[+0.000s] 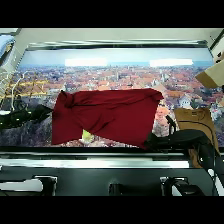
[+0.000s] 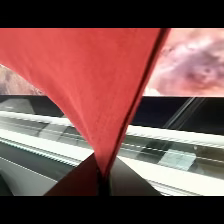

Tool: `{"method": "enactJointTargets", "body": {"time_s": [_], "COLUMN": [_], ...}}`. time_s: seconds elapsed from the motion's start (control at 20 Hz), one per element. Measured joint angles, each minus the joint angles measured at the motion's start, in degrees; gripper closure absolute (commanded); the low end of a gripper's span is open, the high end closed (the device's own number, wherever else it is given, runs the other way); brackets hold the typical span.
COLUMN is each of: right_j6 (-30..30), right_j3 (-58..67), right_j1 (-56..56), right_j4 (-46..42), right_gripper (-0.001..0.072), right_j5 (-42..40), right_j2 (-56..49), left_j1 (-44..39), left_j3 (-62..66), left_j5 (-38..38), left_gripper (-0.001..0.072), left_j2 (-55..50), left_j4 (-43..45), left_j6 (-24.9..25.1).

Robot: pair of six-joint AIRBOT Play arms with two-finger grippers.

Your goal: Fold the clothes and pants, and hang the long-sleeved shirts on hangers.

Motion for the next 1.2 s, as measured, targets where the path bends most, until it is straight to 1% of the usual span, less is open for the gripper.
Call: {"method": "enactJointTargets", "body": {"time_s": [0.05,0.1,0.15,0.2,0.35,0.5,0.55,0.7,0.85,1.0,1.1,1.2], "right_j6": [0.11,0.28,0.66,1.11,1.51,1.07,1.03,0.81,1.18,2.4,3.69,5.4], "right_j3": [0.0,0.0,0.0,0.02,1.16,7.87,11.63,27.78,48.02,66.58,75.89,82.9], "right_j1": [0.0,0.0,0.0,0.0,0.0,0.0,0.0,0.0,0.0,0.0,0.0,0.0], "right_j4": [0.15,0.17,0.2,0.35,0.37,-0.5,-0.94,-2.54,-4.63,-6.8,-8.7,-10.27], "right_gripper": [0.0684,0.0684,0.0684,0.0684,0.0686,0.0686,0.0686,0.0686,0.0685,0.0685,0.0685,0.0685], "right_j5": [0.11,0.46,0.79,1.25,2.89,5.92,7.21,11.1,13.79,14.84,14.73,14.58], "right_j2": [0.7,1.36,2.05,2.75,4.83,6.05,6.14,5.53,4.11,3.43,3.26,3.13], "left_j1": [-0.57,-1.36,-2.25,-3.1,-4.79,-5.18,-5.27,-5.29,-4.94,-4.7,-4.66,-4.61], "left_j3": [0.02,0.04,0.07,0.0,1.01,5.77,8.31,18.75,33.05,45.88,51.41,54.42], "left_j5": [0.26,0.66,1.05,1.4,0.37,-5.01,-7.69,-11.8,-12.33,-8.0,-4.07,-1.36], "left_gripper": [0.0172,0.0212,0.0474,0.0691,0.0691,0.0691,0.0691,0.0692,0.0691,0.0691,0.0691,0.0691], "left_j2": [-0.52,-1.05,-1.53,-1.95,-2.32,-0.09,1.53,9.49,19.8,30.21,36.7,42.21], "left_j4": [-0.09,-0.33,-0.42,0.11,-0.11,-4.13,-4.74,-6.97,-7.56,-2.43,5.11,14.67], "left_j6": [0.11,0.24,0.55,0.68,0.87,1.03,0.98,-1.6,-5.33,-10.01,-15.41,-22.27]}}
